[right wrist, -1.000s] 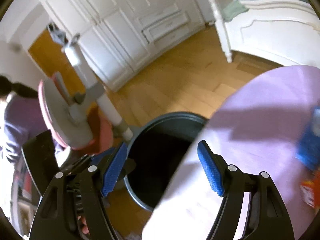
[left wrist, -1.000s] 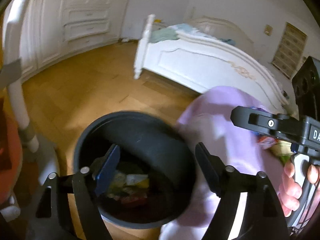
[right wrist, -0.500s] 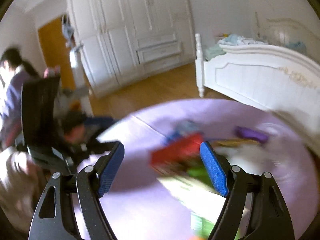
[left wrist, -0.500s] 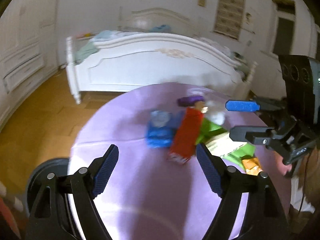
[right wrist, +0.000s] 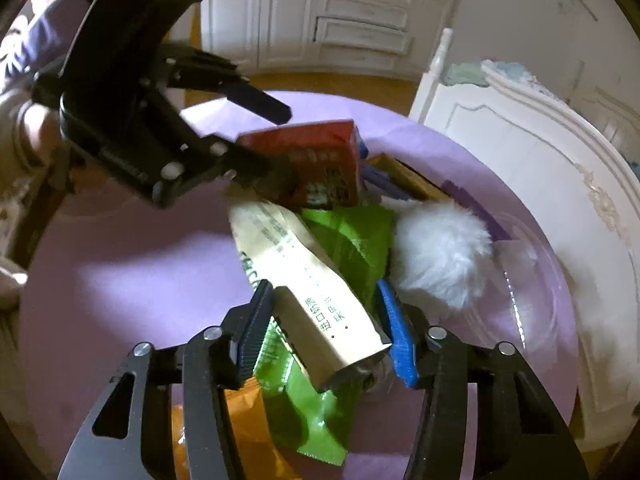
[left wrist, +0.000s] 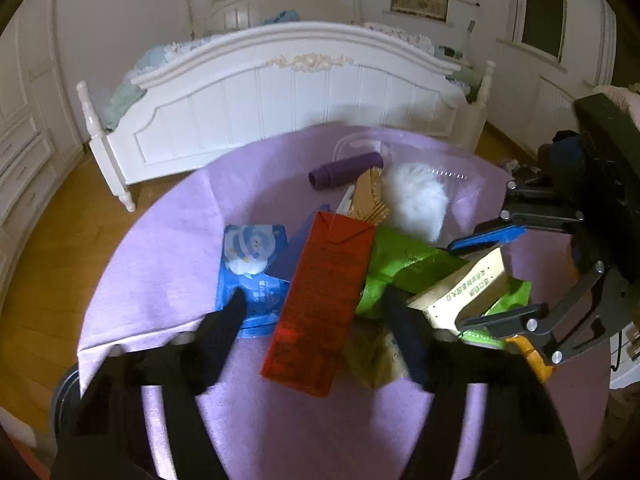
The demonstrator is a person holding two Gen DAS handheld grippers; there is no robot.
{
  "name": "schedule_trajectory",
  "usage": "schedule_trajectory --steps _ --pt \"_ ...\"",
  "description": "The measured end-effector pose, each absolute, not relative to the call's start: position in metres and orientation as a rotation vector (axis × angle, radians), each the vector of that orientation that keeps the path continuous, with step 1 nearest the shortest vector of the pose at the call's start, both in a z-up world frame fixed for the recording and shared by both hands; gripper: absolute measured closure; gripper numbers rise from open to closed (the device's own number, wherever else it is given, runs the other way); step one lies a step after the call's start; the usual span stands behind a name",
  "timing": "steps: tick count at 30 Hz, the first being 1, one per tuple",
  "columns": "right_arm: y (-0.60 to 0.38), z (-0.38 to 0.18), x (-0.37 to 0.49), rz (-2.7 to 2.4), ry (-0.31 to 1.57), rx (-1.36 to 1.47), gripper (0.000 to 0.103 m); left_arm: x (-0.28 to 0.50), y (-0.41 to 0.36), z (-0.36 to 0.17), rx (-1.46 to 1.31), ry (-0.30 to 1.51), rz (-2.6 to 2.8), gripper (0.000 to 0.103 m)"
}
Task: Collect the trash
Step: 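Grasp the red carton with the left tool while the right tool grasps the beige packet, then carry both items over the black bin and open both tools to drop them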
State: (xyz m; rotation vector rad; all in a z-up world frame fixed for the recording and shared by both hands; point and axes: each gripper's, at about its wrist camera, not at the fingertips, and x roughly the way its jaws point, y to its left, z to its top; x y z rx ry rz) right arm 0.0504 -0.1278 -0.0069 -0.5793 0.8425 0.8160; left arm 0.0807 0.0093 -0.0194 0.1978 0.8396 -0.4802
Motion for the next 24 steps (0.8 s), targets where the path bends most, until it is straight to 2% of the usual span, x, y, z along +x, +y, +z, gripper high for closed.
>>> schedule_trajectory --steps 1,2,4,7,13,24 --pt "-0.129 -0.005 0.049 0.825 0.841 -0.563 0.075 0.081 0.005 -0.020 0.195 0.849 -0.480 0.054" --pt "-0.131 -0.003 0.049 0.834 0.843 -0.543 0.081 0.082 0.004 -0.022 0.193 0.859 -0.482 0.060" --pt "-0.135 0.000 0.046 0.839 0.836 -0.525 0.090 0.082 0.004 -0.024 0.200 0.861 -0.480 0.062" --pt "-0.138 0.004 0.039 0.832 0.831 -0.515 0.093 0.079 0.004 -0.024 0.190 0.861 -0.481 0.067" --pt "-0.153 0.025 0.036 0.824 0.804 -0.372 0.095 0.064 0.022 -0.007 0.093 0.796 -0.472 0.071" --pt "-0.177 0.069 0.028 0.756 0.753 -0.013 0.095 0.015 0.080 0.046 -0.056 0.630 -0.358 0.071"
